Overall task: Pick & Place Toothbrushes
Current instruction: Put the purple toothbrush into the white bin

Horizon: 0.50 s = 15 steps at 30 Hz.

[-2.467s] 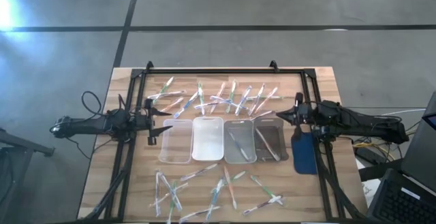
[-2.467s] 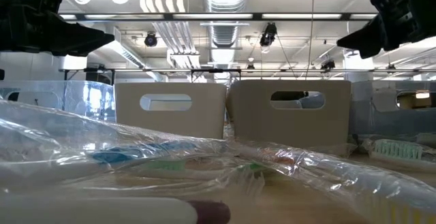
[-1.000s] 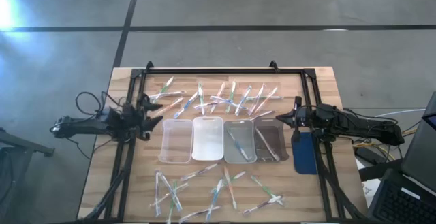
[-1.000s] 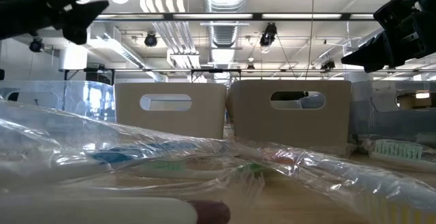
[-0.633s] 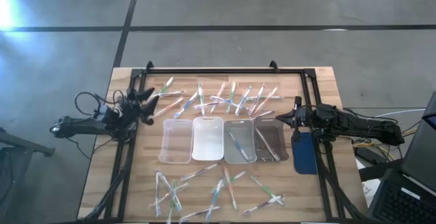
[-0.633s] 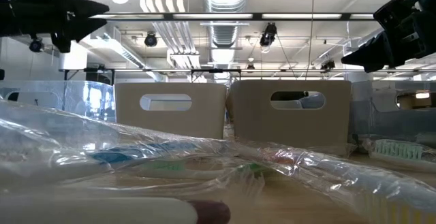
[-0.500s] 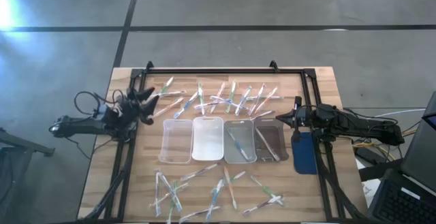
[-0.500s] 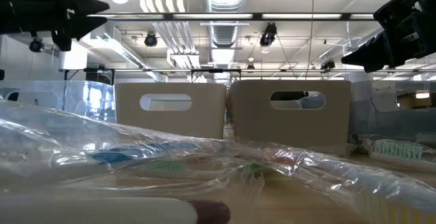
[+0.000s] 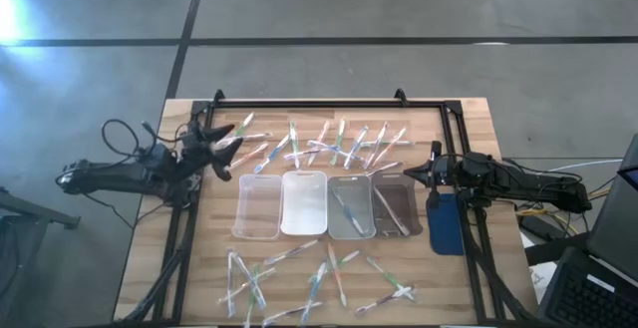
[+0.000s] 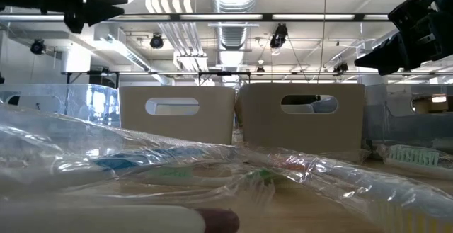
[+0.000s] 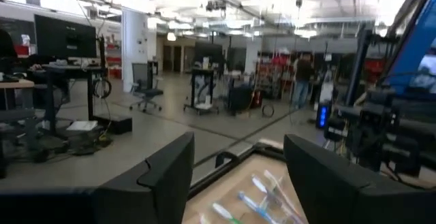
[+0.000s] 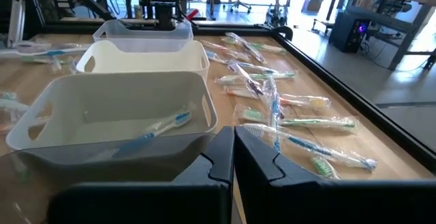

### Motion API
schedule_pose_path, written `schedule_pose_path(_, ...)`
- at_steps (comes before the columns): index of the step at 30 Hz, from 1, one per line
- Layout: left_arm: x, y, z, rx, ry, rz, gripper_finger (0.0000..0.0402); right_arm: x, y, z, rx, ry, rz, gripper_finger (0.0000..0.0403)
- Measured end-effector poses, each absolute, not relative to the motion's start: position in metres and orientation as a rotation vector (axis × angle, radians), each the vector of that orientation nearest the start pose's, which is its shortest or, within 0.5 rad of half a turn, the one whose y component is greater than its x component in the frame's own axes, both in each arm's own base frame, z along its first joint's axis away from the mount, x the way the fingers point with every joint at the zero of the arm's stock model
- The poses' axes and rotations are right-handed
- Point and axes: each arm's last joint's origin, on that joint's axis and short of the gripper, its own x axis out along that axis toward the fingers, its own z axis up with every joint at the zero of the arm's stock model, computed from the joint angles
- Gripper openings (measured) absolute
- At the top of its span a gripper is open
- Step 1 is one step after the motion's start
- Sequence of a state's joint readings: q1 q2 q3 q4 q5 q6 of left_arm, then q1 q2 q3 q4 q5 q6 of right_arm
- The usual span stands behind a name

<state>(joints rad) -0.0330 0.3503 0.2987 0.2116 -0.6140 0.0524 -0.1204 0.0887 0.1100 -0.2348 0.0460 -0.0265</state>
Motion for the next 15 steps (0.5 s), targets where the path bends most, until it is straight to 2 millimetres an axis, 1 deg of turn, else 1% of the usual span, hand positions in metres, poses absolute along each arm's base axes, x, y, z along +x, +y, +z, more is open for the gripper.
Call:
schedule_pose_path(4, 0.12, 0.013, 0.271, 0.02, -0.069, 0.582, 0.0232, 0.094, -0.013, 0.172, -0.018, 0.216, -0.163, 0.0009)
schedule_pose_path(9, 0.135, 0.015, 0.289, 0.065, 0.076, 0.605, 0.0232, 0.094, -0.013, 0.172, -0.018, 0.215, -0.163, 0.0009)
schedule_pose_path(15, 0.151, 0.026, 0.303, 0.102, 0.271, 0.682, 0.0232, 0.094, -0.013, 0.172, -0.018, 0.215, -0.163, 0.0008)
